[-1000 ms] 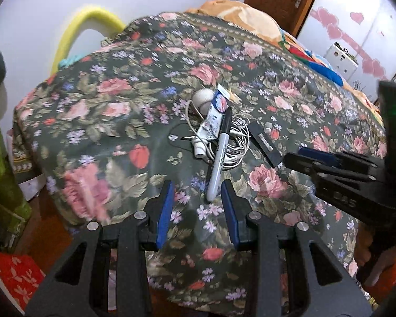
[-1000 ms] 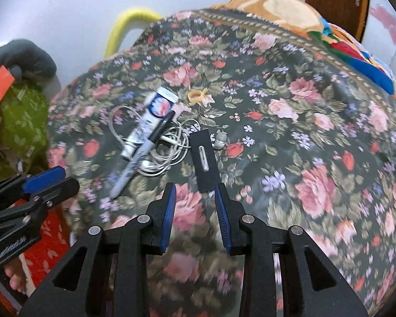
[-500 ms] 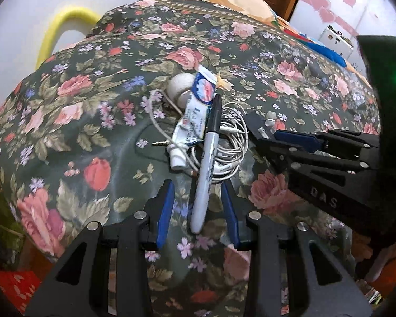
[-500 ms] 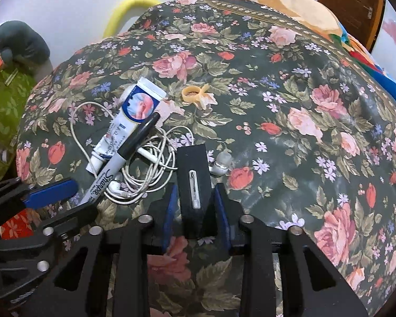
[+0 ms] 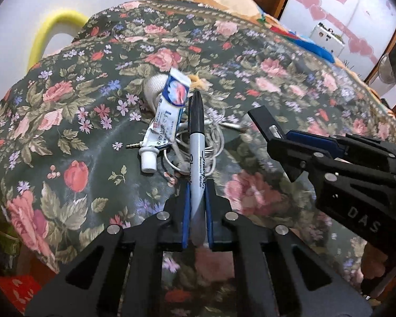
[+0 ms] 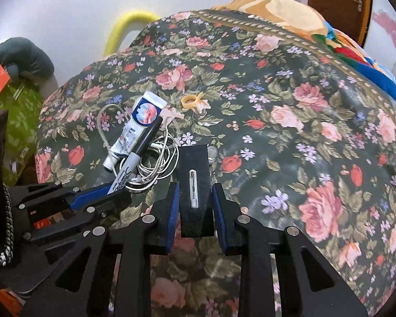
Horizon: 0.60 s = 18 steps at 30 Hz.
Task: Collect trash
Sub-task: 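Grasp the black USB stick with the right tool while the left tool grasps the Sharpie marker, then lift the Sharpie and USB stick and carry both over the white bin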
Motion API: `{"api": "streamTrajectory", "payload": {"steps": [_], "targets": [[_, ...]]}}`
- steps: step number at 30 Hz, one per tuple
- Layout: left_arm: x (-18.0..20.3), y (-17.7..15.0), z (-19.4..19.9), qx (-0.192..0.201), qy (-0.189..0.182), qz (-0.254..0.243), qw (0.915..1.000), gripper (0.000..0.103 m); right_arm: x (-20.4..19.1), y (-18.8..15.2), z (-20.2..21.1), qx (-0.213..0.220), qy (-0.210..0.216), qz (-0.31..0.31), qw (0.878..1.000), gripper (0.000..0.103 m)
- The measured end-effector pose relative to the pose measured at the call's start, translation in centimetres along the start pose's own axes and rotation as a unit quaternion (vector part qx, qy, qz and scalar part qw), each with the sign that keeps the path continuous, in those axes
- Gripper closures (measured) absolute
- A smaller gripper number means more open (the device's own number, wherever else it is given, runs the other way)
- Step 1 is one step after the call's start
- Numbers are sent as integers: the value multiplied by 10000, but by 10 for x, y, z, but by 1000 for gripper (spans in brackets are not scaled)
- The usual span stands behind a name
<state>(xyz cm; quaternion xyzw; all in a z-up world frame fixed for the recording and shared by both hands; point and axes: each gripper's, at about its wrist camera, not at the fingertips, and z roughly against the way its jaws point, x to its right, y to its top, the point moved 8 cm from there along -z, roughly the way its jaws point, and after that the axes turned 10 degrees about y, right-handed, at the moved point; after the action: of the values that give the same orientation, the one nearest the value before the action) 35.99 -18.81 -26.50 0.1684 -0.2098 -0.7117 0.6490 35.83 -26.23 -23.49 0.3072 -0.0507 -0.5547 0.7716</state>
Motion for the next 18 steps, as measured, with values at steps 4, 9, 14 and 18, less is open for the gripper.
{"api": "streamTrajectory", "payload": {"steps": [4,9,14,18], "targets": [[1,2,23,122,-54,36,9999,94,-4,6,16,117,-30,-28,9999,80],[-1,3,54,272,-45,73,9996,94,-17,11,37,247,-60,2,9997,80],[-11,2,87,447,28,144,9989,94,-39,17,59,399,-20,104,9991,80],[-25,-4,112,553,136,251,9981,94,-62,18,71,454,73,197,9987,80]]}}
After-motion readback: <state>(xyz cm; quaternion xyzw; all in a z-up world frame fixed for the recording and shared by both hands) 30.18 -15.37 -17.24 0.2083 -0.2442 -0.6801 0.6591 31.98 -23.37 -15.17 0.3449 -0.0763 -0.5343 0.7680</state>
